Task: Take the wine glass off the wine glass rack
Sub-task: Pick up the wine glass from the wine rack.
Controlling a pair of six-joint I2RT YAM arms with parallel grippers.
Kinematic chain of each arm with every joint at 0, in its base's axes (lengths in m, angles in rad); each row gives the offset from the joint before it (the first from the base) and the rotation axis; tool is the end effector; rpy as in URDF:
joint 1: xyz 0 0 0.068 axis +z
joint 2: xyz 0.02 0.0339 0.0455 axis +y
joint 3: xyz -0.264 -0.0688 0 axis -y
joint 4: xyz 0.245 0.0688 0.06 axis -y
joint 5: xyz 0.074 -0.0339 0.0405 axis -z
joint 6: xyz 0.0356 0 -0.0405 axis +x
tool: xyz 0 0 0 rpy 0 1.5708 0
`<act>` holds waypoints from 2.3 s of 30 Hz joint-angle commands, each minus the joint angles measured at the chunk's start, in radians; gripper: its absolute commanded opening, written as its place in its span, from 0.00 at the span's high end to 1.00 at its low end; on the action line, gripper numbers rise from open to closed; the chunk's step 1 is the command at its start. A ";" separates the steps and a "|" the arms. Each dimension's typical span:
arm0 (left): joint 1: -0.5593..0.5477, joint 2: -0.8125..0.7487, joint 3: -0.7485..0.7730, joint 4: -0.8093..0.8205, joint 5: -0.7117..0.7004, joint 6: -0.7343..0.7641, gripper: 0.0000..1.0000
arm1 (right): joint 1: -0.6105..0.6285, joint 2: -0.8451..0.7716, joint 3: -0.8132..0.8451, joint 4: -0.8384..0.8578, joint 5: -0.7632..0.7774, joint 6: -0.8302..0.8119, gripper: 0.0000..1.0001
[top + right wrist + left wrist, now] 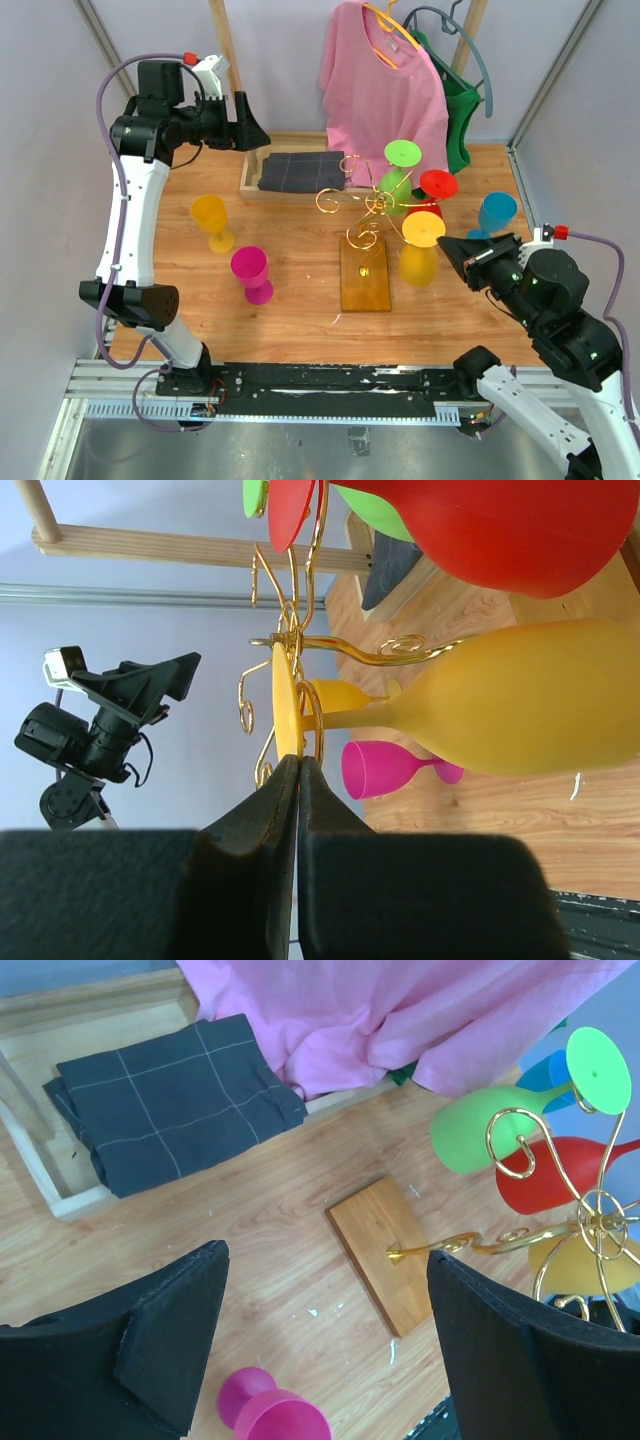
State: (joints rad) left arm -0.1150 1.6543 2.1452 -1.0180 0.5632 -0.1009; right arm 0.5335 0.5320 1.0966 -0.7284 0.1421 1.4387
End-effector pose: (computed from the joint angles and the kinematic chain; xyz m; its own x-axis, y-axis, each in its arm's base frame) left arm 0.3155 -0.0556 0.4926 -0.5531 -0.0218 -0.8328 0.5022 0.7888 -0.3543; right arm 0.0673 0.0339 0.4114 -0.3983 0.9044 -0.1528 0.0887 0.2038 0.9750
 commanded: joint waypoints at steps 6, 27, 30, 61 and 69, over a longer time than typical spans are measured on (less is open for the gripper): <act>-0.011 0.009 0.003 0.018 0.014 0.003 0.15 | -0.012 -0.028 -0.047 0.083 -0.007 0.077 0.99; -0.018 0.013 0.002 0.019 0.010 0.003 0.15 | -0.012 -0.065 -0.084 0.143 -0.042 0.135 0.99; -0.020 0.012 0.003 0.018 0.012 0.000 0.15 | -0.012 -0.070 -0.070 0.116 -0.033 0.132 0.99; -0.045 0.034 0.018 0.019 0.004 -0.002 0.15 | -0.012 -0.060 -0.064 0.123 -0.111 0.144 0.99; -0.045 0.043 0.024 0.020 0.006 -0.002 0.16 | -0.012 -0.035 -0.058 0.156 -0.095 0.135 0.99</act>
State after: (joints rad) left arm -0.1539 1.6821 2.1456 -1.0180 0.5606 -0.1017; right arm 0.5335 0.4900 1.0233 -0.6250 0.0368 1.5711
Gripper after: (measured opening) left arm 0.847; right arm 0.011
